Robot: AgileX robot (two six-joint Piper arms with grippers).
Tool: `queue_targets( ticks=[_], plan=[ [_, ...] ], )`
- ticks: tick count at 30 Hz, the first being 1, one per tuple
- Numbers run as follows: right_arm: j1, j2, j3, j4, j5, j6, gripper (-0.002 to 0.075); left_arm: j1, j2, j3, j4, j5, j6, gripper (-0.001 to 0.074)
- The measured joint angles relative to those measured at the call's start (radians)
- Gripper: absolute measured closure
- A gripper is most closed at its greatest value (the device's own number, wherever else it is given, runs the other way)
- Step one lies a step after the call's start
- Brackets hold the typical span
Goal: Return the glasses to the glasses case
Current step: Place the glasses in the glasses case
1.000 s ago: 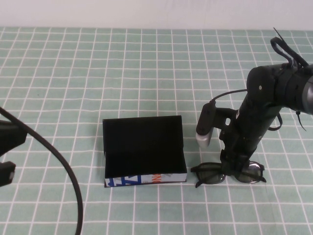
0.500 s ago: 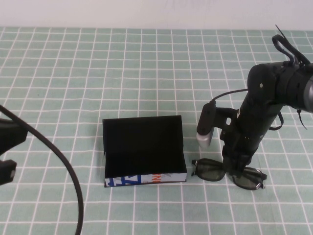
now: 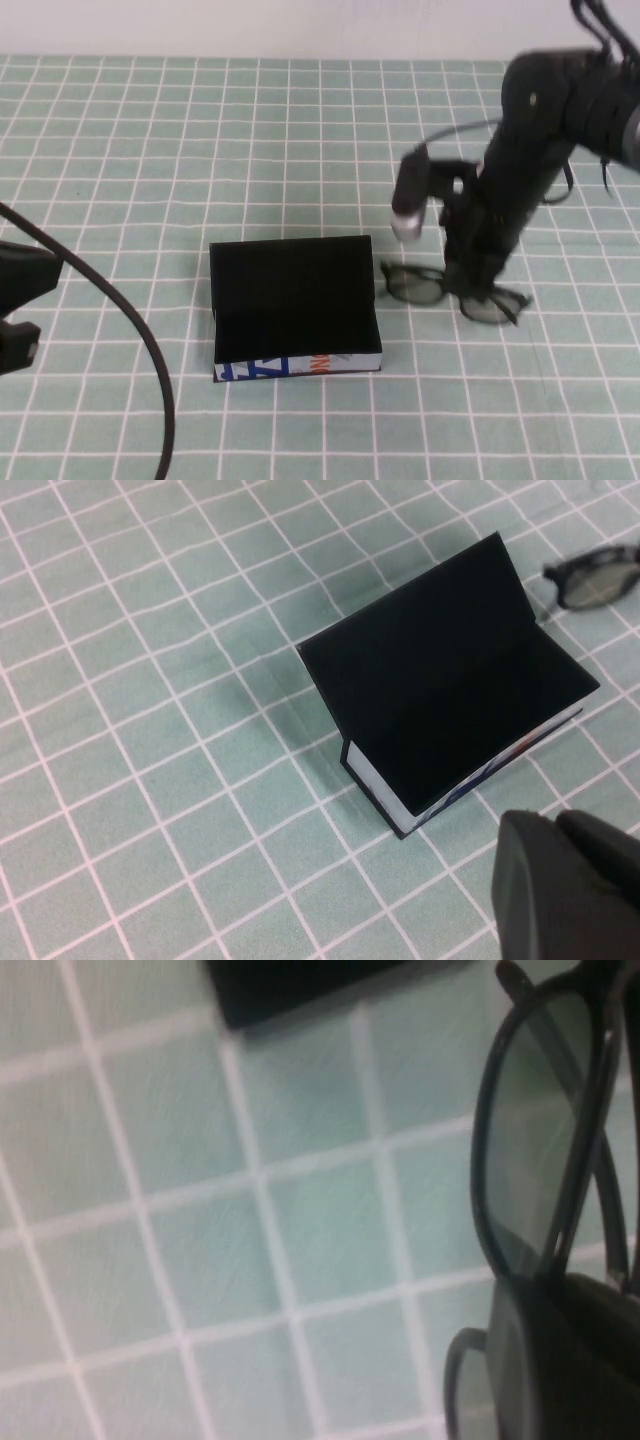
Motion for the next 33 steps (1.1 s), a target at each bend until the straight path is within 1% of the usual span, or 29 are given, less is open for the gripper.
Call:
queue_targets(
  ticks=[6, 11, 14, 21, 24, 28, 33],
  plan=[
    [0.000, 0.000, -0.122, 0.082, 0.011, 0.000, 0.0725, 0.000, 0.000, 0.000, 0.000, 0.000, 0.000, 0.0737],
    [0.010, -0.009, -0.178, 0.129, 0.017, 0.021, 0.0725, 0.000, 0.000, 0.000, 0.000, 0.000, 0.000, 0.0737],
    [0.042, -0.011, -0.192, 0.138, 0.020, 0.021, 0.0725, 0.000, 0.000, 0.000, 0.000, 0.000, 0.000, 0.0737],
    [0.177, -0.009, -0.194, 0.133, 0.023, 0.023, 0.0725, 0.000, 0.000, 0.000, 0.002, 0.000, 0.000, 0.0737],
    [0.219, 0.004, -0.198, 0.126, 0.023, 0.023, 0.0725, 0.000, 0.000, 0.000, 0.002, 0.000, 0.000, 0.0737],
    [0.257, 0.050, -0.213, 0.122, 0.024, 0.023, 0.0725, 0.000, 0.000, 0.000, 0.002, 0.000, 0.000, 0.0737],
    [0.277, 0.124, -0.282, 0.122, 0.024, 0.023, 0.0725, 0.000, 0.000, 0.000, 0.002, 0.000, 0.000, 0.0737]
  ],
)
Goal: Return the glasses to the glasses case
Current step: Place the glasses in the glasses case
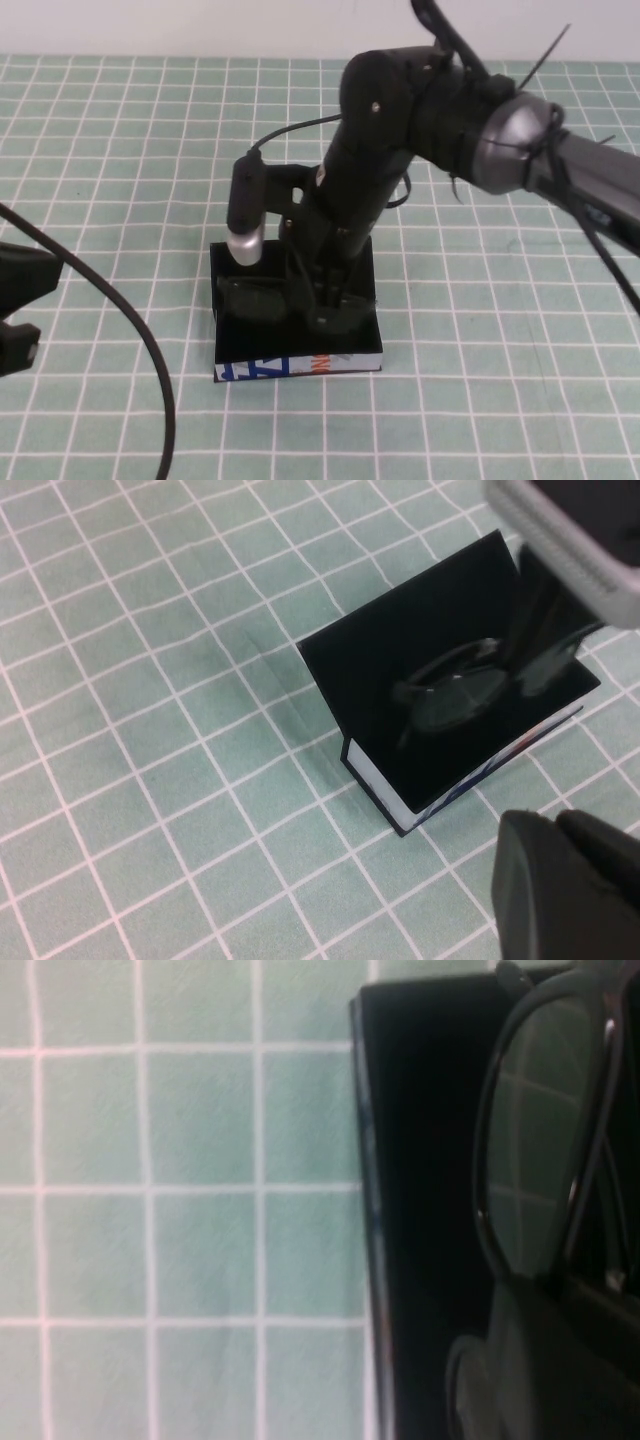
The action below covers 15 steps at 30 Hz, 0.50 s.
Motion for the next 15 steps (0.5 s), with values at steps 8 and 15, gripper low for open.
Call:
queue_targets(
  ticks=[8, 15],
  plan=[
    [0.000, 0.047, -0.028, 0.005, -0.002, 0.001, 0.0725, 0.000, 0.000, 0.000, 0.000, 0.010, 0.000, 0.0737],
    [0.000, 0.047, -0.028, -0.037, -0.002, -0.005, 0.0725, 0.000, 0.000, 0.000, 0.000, 0.012, 0.000, 0.0737]
  ],
)
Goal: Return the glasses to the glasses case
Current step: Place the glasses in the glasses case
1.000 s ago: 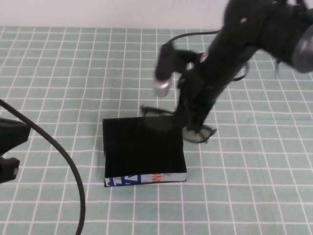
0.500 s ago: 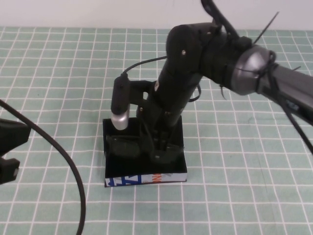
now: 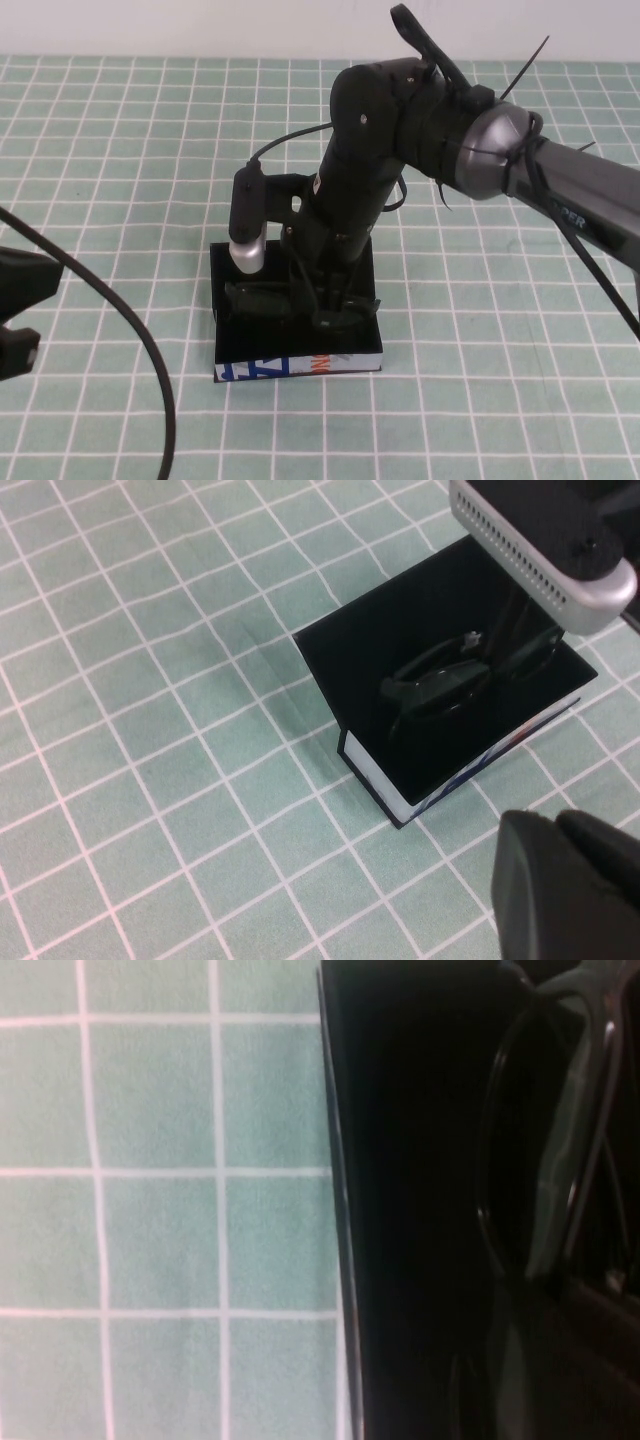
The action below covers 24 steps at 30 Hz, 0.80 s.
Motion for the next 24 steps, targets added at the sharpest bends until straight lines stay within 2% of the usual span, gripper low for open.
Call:
queue_targets(
  ticks=[13, 16, 21, 24],
  plan=[
    [0.000, 0.000, 0.030, 0.020, 0.000, -0.045, 0.0718, 0.000, 0.000, 0.000, 0.000, 0.001, 0.000, 0.0737],
    [0.000, 0.000, 0.030, 0.032, 0.000, -0.045, 0.0669, 0.000, 0.000, 0.000, 0.000, 0.001, 0.000, 0.0737],
    [0.000, 0.000, 0.030, 0.036, 0.000, -0.045, 0.0517, 0.000, 0.000, 0.000, 0.000, 0.001, 0.000, 0.0737],
    [0.000, 0.000, 0.030, 0.036, 0.000, -0.045, 0.0477, 0.000, 0.000, 0.000, 0.000, 0.001, 0.000, 0.0737]
  ],
)
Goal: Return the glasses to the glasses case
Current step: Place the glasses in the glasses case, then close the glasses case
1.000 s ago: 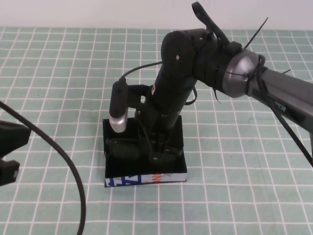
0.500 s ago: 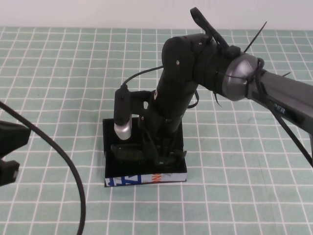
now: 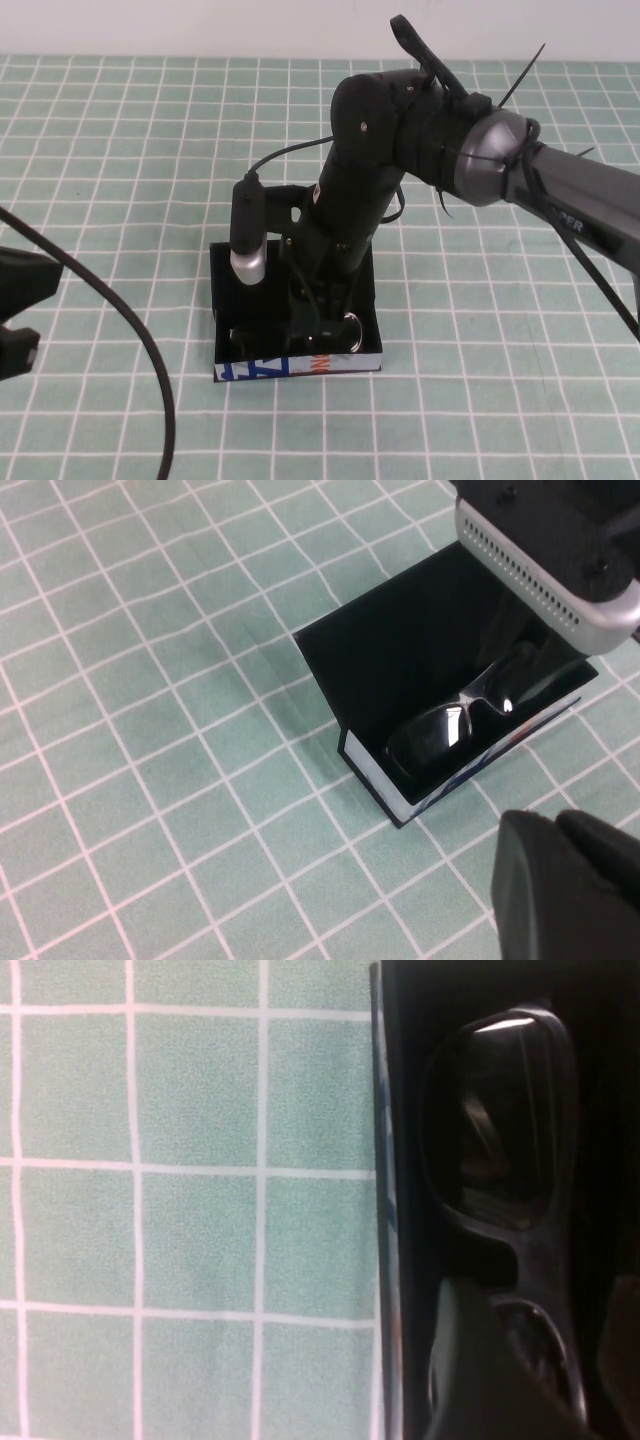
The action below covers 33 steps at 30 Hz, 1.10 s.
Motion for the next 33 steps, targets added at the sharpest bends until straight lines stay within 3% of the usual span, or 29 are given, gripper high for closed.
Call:
queue_targets(
  ticks=[3, 6, 10, 12, 18, 22, 27, 33],
  plan=[
    [0.000, -0.002, 0.000, -0.008, 0.000, 0.000, 0.0474, 0.000, 0.000, 0.000, 0.000, 0.000, 0.000, 0.0737],
    [0.000, -0.022, 0.000, -0.024, 0.000, 0.000, 0.0517, 0.000, 0.002, 0.000, 0.000, 0.000, 0.004, 0.0737],
    [0.000, -0.081, 0.000, -0.031, 0.000, 0.000, 0.0673, 0.000, 0.038, 0.000, -0.002, 0.014, 0.051, 0.0737],
    [0.000, -0.116, 0.000, -0.031, -0.002, 0.008, 0.0708, 0.000, 0.075, 0.000, -0.009, 0.029, 0.074, 0.0737],
    [-0.011, -0.188, 0.000, -0.046, -0.106, 0.230, 0.0734, -0.005, 0.237, 0.000, -0.155, 0.043, 0.221, 0.0737],
    [-0.058, -0.190, 0.000, -0.027, -0.129, 0.357, 0.0736, -0.066, 0.323, 0.000, -0.207, 0.013, 0.273, 0.0737],
    [-0.177, -0.186, 0.000, 0.021, -0.213, 0.449, 0.0737, -0.198, 0.361, 0.084, -0.246, -0.190, 0.284, 0.0737],
    [-0.304, -0.149, 0.000, 0.178, -0.314, 0.462, 0.0737, -0.349, 0.398, 0.287, -0.397, -0.577, 0.291, 0.0737]
  ],
)
